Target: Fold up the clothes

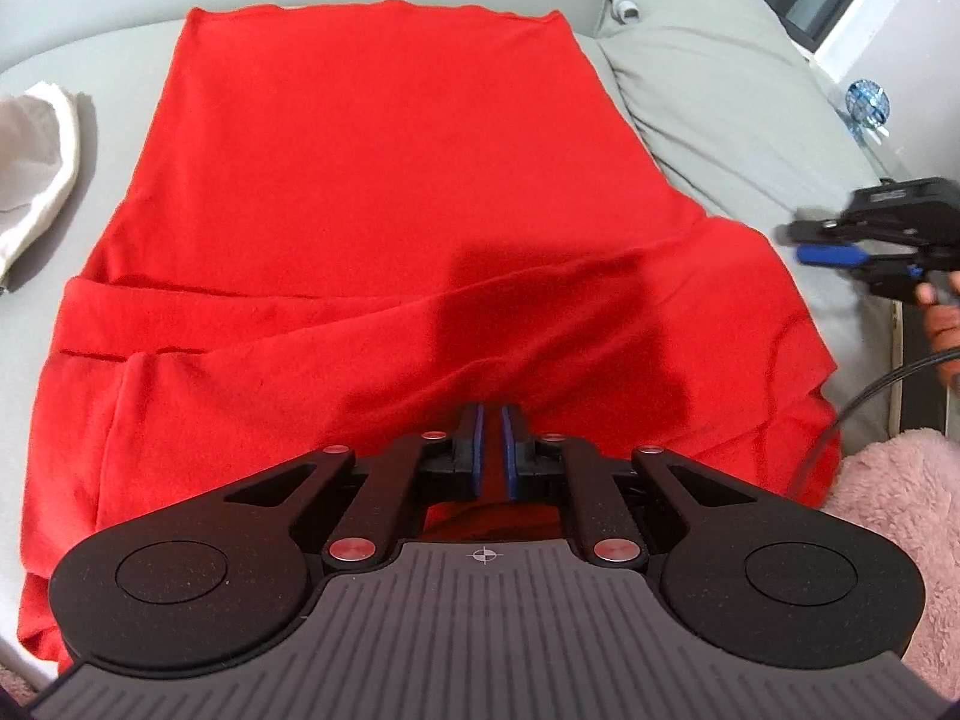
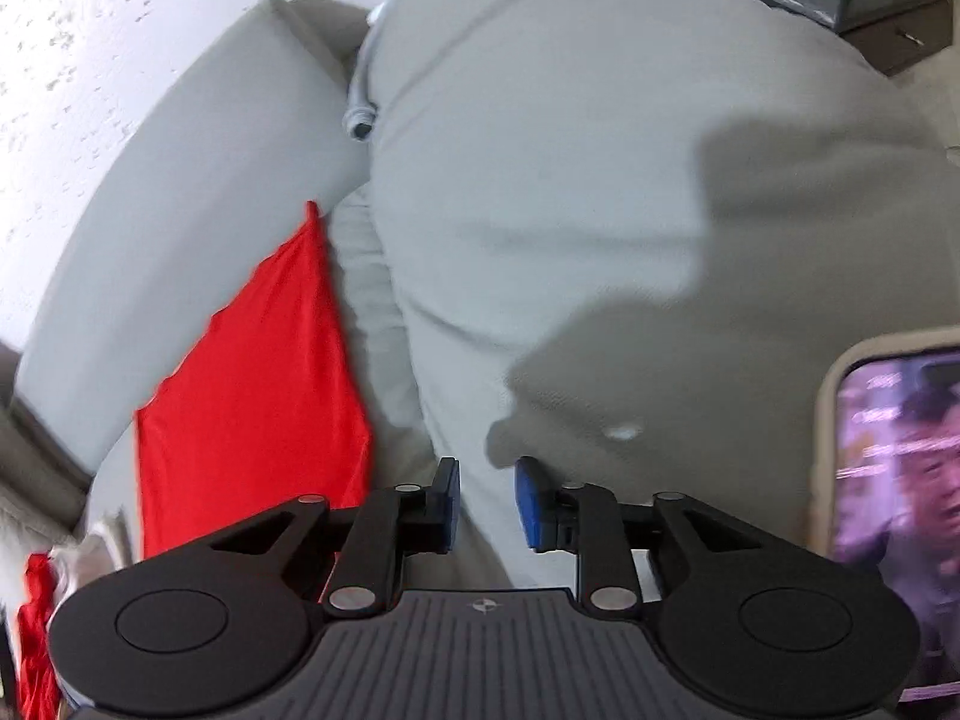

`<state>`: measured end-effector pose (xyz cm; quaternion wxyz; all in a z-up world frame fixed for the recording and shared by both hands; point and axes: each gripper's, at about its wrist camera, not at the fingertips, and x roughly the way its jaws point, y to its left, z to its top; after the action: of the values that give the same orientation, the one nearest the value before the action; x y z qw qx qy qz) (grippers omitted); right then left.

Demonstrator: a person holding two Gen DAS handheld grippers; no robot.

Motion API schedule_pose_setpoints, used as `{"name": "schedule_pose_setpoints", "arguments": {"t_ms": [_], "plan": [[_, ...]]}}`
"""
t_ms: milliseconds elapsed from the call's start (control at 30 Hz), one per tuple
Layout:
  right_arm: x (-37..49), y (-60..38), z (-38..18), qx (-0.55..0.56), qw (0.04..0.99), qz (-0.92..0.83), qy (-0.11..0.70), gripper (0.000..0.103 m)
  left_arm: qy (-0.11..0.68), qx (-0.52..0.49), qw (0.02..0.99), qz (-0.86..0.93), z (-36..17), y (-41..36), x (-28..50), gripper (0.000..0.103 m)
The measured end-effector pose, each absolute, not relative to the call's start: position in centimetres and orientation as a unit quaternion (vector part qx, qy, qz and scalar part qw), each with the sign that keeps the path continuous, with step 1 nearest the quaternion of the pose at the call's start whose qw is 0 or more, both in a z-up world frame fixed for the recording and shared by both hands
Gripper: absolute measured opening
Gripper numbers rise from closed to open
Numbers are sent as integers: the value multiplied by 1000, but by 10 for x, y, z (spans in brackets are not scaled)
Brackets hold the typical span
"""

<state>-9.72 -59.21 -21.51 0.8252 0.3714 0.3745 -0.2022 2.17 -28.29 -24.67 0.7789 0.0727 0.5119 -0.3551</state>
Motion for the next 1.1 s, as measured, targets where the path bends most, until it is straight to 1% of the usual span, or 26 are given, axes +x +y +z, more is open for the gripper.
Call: {"name": "schedule_pose_setpoints", "arguments": {"t_ms": [33, 67, 100, 133, 233, 300, 367, 400, 433, 467, 500, 533, 667, 767, 800, 900, 933, 1000, 1033, 1100], "plan": [[-97, -588, -210, 358, 830, -185, 385, 48, 511, 75, 779, -355, -246, -283, 21, 12], [-97, -584, -208, 349, 834, -169, 392, 53, 510, 76, 780, -354, -244, -284, 21, 12], [-95, -576, -207, 337, 838, -143, 404, 64, 509, 76, 781, -354, -241, -283, 20, 12], [-92, -568, -207, 326, 841, -121, 415, 72, 507, 76, 783, -353, -238, -283, 19, 12], [-86, -551, -222, 287, 837, -118, 450, 75, 501, 76, 787, -352, -231, -278, 16, 13], [-87, -550, -236, 292, 824, -123, 471, 78, 497, 84, 790, -349, -229, -273, 14, 13], [-95, -558, -246, 343, 805, -114, 471, 77, 499, 86, 792, -341, -230, -268, 16, 13], [-99, -563, -247, 364, 798, -111, 467, 75, 501, 83, 793, -335, -231, -265, 17, 13], [-101, -566, -249, 373, 792, -105, 472, 57, 504, 81, 794, -329, -232, -262, 19, 13], [-104, -567, -250, 380, 786, -100, 478, 46, 508, 77, 794, -325, -235, -260, 21, 13], [-110, -567, -251, 385, 781, -95, 482, 32, 511, 74, 794, -320, -237, -259, 22, 13], [-114, -568, -251, 390, 779, -91, 482, 9, 513, 71, 794, -319, -238, -258, 23, 13], [-123, -561, -239, 369, 787, -89, 486, 8, 512, 84, 794, -317, -237, -261, 22, 13], [-125, -555, -231, 322, 785, -115, 516, 7, 508, 100, 794, -318, -236, -264, 19, 13], [-124, -554, -231, 312, 782, -126, 524, 9, 507, 101, 795, -317, -237, -263, 18, 13], [-118, -547, -225, 278, 782, -166, 533, 41, 505, 109, 797, -313, -232, -260, 16, 14], [-119, -545, -221, 272, 786, -171, 528, 48, 496, 111, 803, -310, -223, -252, 14, 14], [-122, -539, -207, 259, 803, -167, 509, 48, 485, 106, 812, -308, -215, -242, 13, 16], [-124, -533, -196, 241, 817, -167, 497, 50, 475, 96, 819, -308, -207, -229, 12, 17], [-126, -525, -184, 220, 832, -164, 482, 51, 463, 82, 829, -303, -196, -211, 11, 17]]}}
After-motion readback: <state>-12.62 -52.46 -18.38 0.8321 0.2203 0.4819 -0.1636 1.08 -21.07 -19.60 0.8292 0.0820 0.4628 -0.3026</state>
